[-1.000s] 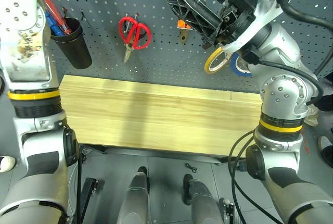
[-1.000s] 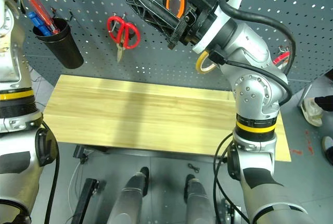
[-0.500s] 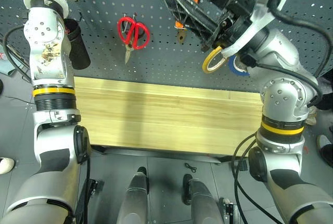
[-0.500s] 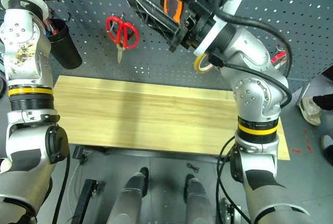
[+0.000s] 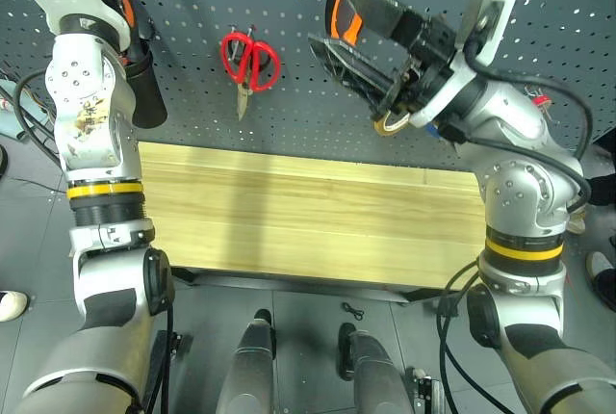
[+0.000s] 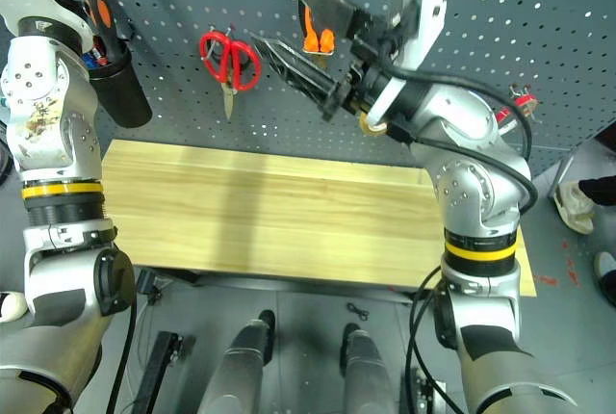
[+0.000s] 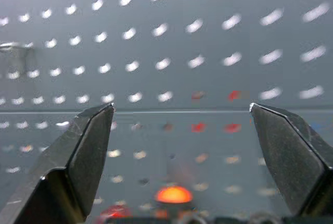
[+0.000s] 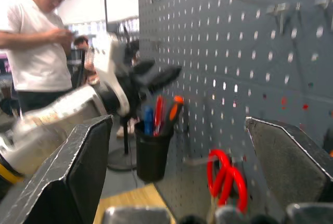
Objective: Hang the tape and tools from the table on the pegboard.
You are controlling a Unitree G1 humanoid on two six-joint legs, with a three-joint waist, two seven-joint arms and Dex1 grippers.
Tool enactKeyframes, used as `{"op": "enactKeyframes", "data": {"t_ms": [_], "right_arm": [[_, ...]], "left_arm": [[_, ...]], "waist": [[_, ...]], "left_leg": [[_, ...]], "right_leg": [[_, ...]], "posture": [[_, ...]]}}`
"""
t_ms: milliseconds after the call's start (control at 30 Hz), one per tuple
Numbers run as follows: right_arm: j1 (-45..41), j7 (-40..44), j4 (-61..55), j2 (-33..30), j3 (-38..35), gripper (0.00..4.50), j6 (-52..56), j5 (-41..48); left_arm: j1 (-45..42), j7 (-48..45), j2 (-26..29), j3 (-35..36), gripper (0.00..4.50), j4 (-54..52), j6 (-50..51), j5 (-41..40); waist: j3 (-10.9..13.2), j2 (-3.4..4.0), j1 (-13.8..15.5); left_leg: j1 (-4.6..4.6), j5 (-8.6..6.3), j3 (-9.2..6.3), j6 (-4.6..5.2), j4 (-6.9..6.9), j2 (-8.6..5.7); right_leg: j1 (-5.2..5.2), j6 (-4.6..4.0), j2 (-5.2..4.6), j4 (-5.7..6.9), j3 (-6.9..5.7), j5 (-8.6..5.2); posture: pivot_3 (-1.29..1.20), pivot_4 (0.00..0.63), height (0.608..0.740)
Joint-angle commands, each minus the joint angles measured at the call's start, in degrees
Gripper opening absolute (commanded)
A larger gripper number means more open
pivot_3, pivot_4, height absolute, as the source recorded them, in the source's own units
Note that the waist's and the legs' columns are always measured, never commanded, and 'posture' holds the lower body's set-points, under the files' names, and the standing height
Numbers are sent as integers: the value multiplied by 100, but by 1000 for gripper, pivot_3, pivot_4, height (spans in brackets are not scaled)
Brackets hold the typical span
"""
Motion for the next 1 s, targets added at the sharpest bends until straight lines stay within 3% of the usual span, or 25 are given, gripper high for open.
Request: {"op": "enactKeyframes", "data": {"t_ms": [33, 133, 233, 367, 533, 633, 833, 1000], "right_arm": [[410, 150, -489, -300, 2, 4500, -76, -151], [1206, -53, -767, -520, 66, 4500, -161, -597], [2045, -307, -1006, -557, 164, 4500, -180, -943], [3046, -972, -864, -392, 463, 4500, -522, -1921], [3865, -1876, -423, 3, 404, 4500, -676, -2720], [4354, -2361, 69, 189, 108, 4500, -831, -3010], [4695, -3074, 835, 434, -622, 4500, -962, -3155], [4722, -3552, 1321, 719, -1189, 4500, -1059, -3145]], "left_arm": [[385, -990, 253, -147, 4479, -1371, 923, -864], [1354, -1475, 562, -203, 4479, -2581, 2389, -1791], [2494, -1518, 521, -310, 4479, -3614, 3449, -2626], [3909, -1521, 473, -1333, 4479, -4016, 3322, -1982], [4571, -1546, 91, -2245, 4479, -2921, 2301, -912], [4584, -1482, -287, -2568, 4479, -1578, 1335, -258], [4159, -1574, -710, -2523, 4479, 513, 226, 303], [3738, -1646, -973, -2489, 4479, 1653, -419, 593]], "waist": [[-2, -2, -3], [-29, 0, -23], [-96, 14, -31], [-141, 12, -11], [-297, 29, 18], [-487, 59, 12], [-794, 77, -38], [-1123, 109, -172]], "left_leg": [[1, 0, 0, 0, 1, 0], [4, 1, -1, 0, 5, 0], [45, -2, -2, 4, -14, 1], [91, -4, 2, 5, -12, 3], [100, -18, 17, -22, -13, 8], [100, -17, 29, -23, -14, 12], [100, -17, 46, -21, -17, 11], [116, -18, 47, -21, -23, 11]], "right_leg": [[3, 0, -1, 0, 0, 0], [3, 1, 0, -5, 0, 1], [45, 2, -1, -14, 1, -2], [74, -4, 2, -37, 2, -13], [79, -20, 0, -59, 2, -23], [94, -18, 0, -100, 2, 6], [97, -6, -5, -113, 6, 1], [118, 10, -6, -120, 6, -2]], "posture": [[192, 208, 740], [227, 215, 740], [231, 214, 740], [227, 211, 740], [185, 190, 740], [134, 153, 740], [57, 86, 740], [14, 20, 740]]}}
